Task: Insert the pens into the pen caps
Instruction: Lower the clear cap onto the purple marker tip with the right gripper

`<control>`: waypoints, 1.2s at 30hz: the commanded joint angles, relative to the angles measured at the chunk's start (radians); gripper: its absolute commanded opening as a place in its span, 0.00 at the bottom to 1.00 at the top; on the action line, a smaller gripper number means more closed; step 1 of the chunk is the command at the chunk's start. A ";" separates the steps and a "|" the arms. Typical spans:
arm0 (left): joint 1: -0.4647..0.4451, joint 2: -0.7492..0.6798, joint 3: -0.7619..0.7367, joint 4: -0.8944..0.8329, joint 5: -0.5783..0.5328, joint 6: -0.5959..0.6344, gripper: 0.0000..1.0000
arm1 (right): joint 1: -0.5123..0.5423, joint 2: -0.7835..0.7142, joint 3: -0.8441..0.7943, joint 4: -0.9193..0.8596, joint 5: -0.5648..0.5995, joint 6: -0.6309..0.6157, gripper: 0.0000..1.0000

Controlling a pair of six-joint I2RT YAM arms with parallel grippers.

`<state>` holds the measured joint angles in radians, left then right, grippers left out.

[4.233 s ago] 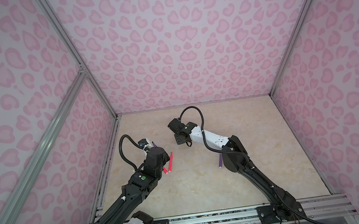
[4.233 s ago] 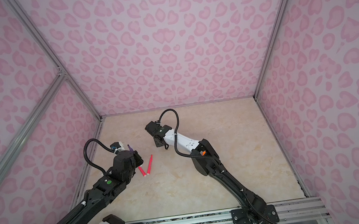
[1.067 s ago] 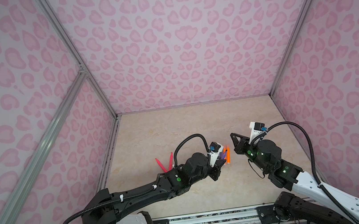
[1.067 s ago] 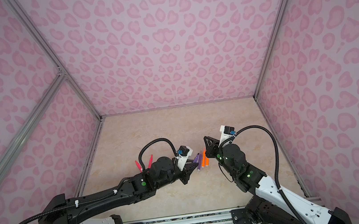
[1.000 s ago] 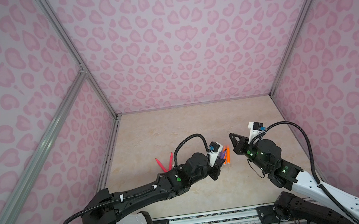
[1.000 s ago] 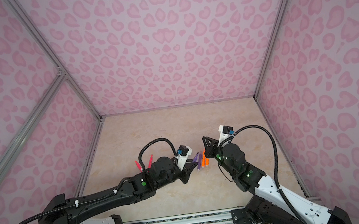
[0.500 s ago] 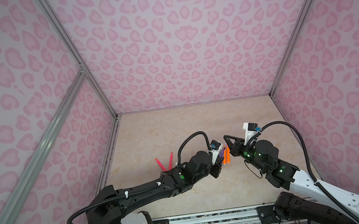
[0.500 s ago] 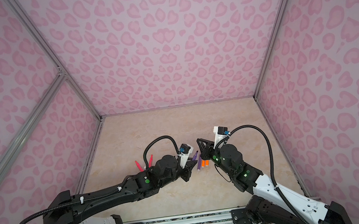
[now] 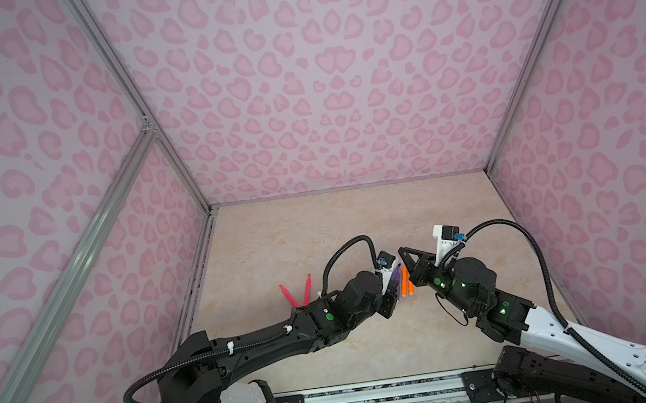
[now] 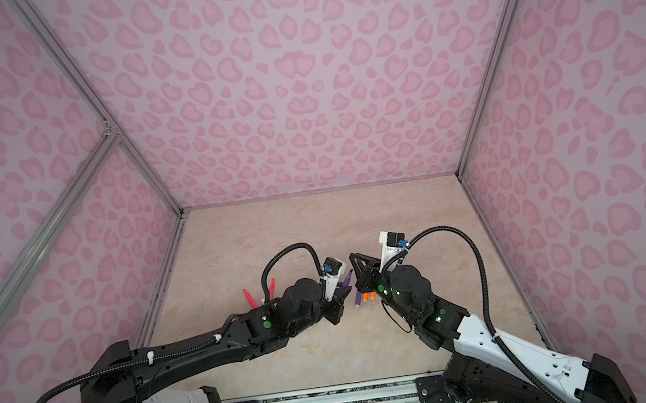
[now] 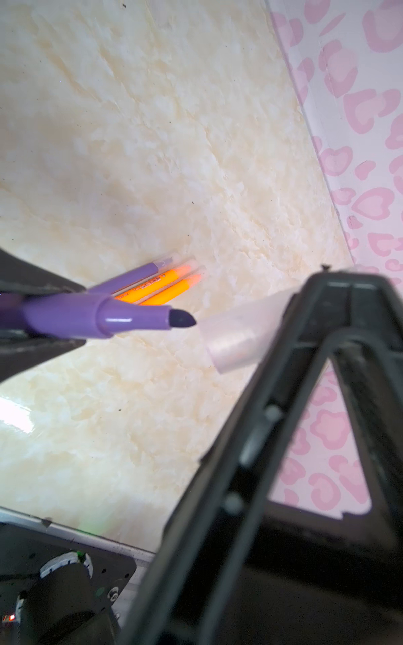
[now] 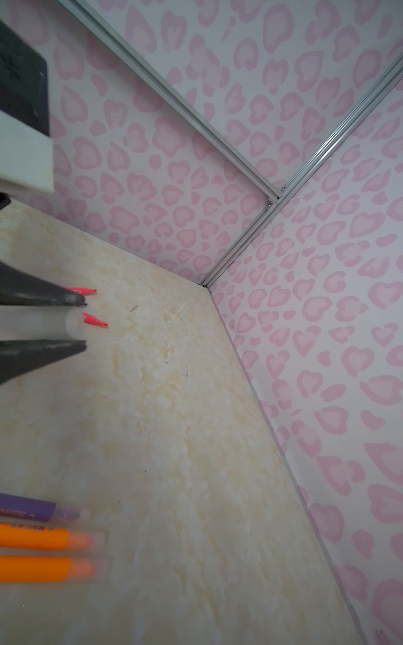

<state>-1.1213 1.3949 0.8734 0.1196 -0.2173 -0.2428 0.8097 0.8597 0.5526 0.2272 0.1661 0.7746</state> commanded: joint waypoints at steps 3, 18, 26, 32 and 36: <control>-0.001 -0.010 0.008 0.008 -0.016 -0.004 0.04 | 0.002 0.011 -0.010 0.052 0.044 -0.004 0.00; 0.006 -0.019 0.004 0.005 -0.050 -0.023 0.04 | 0.024 0.068 -0.001 0.089 0.039 0.005 0.00; 0.032 -0.036 -0.007 0.003 -0.033 -0.045 0.04 | 0.074 0.110 0.001 0.132 0.055 0.014 0.00; 0.052 -0.062 -0.029 0.015 -0.016 -0.068 0.04 | 0.115 0.149 0.006 0.160 0.098 0.014 0.00; 0.064 -0.085 -0.048 0.027 -0.013 -0.080 0.04 | 0.128 0.168 0.014 0.153 0.133 0.017 0.00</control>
<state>-1.0664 1.3300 0.8341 0.0837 -0.2070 -0.3031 0.9283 1.0176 0.5583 0.3836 0.2970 0.7872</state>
